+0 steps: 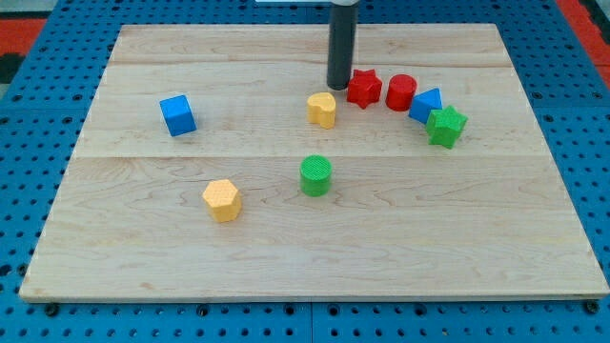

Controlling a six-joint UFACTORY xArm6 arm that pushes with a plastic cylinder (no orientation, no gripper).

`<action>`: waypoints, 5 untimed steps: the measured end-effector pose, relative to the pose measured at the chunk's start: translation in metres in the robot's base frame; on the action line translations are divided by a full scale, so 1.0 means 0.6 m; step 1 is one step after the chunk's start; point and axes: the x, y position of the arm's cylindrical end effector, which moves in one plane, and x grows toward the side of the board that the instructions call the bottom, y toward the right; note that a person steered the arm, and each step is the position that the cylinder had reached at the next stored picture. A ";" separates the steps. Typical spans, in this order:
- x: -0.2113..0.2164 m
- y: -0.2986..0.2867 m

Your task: Slide the yellow heart diagonal to the red circle

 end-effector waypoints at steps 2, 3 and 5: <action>0.062 -0.040; 0.089 0.026; 0.089 0.024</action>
